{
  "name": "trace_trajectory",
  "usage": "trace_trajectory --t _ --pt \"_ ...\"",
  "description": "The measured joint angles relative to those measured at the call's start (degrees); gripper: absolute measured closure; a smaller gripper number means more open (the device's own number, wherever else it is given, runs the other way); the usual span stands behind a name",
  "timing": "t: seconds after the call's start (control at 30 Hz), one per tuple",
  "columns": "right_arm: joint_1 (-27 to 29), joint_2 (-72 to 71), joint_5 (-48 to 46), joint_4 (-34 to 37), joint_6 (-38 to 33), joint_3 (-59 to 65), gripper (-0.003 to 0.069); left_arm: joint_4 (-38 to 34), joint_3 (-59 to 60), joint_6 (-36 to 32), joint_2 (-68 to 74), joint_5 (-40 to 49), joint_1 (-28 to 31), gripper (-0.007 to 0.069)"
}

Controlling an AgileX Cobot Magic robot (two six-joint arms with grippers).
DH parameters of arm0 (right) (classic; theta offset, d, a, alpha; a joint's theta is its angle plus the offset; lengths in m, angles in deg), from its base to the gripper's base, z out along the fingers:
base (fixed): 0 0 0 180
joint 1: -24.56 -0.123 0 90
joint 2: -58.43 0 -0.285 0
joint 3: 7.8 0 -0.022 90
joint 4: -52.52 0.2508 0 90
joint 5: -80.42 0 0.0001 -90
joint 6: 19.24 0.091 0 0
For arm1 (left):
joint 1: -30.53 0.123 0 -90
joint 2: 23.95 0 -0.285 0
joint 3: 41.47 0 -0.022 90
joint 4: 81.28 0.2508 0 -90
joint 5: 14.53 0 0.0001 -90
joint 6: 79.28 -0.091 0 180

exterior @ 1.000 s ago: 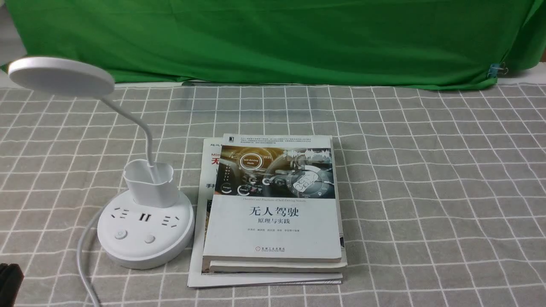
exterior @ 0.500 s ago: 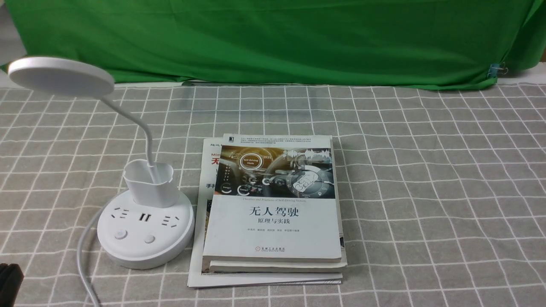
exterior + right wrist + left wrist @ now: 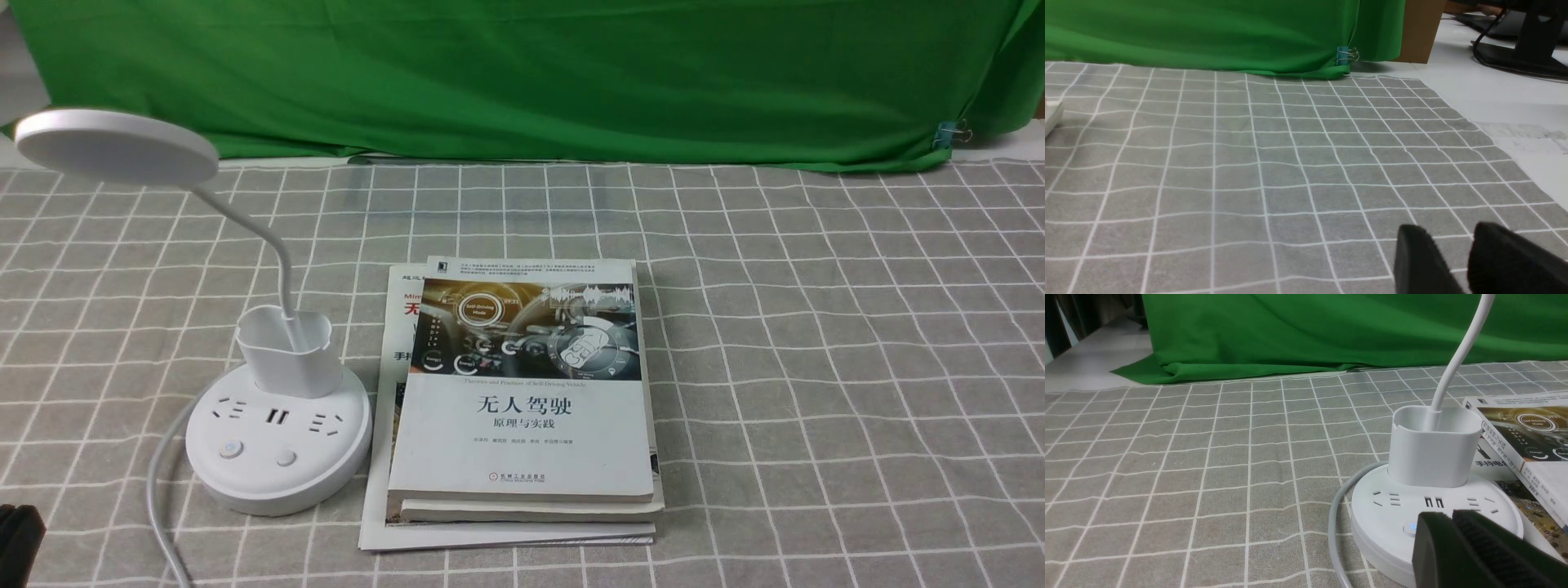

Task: Turn on the desk lamp on the grey coffee tablecloth with your hand.
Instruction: 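Press the power button on the lamp base to turn the lamp on with the left gripper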

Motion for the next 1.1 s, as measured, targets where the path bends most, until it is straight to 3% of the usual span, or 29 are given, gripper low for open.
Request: trace_trajectory --t 0.23,0.5,0.73,0.97,1.1 --pt "0.00 0.00 0.00 0.00 0.00 0.00 0.0414 1.69 0.00 -0.13 0.00 -1.23 0.00 0.0606" --pt "0.00 0.00 0.00 0.00 0.00 0.00 0.0414 -1.96 0.00 -0.07 0.00 -17.35 0.00 0.0606" --pt "0.00 0.00 -0.01 0.00 0.00 0.00 0.0414 -3.90 -0.16 6.79 -0.05 -30.34 0.00 0.0606" --pt "0.00 0.00 -0.01 0.00 0.00 0.00 0.0414 -2.60 -11.07 7.87 6.00 -14.29 0.00 0.0606" --pt "0.00 0.00 -0.01 0.00 0.00 0.00 0.0414 -2.49 -21.62 9.27 15.45 1.52 0.00 0.0606"
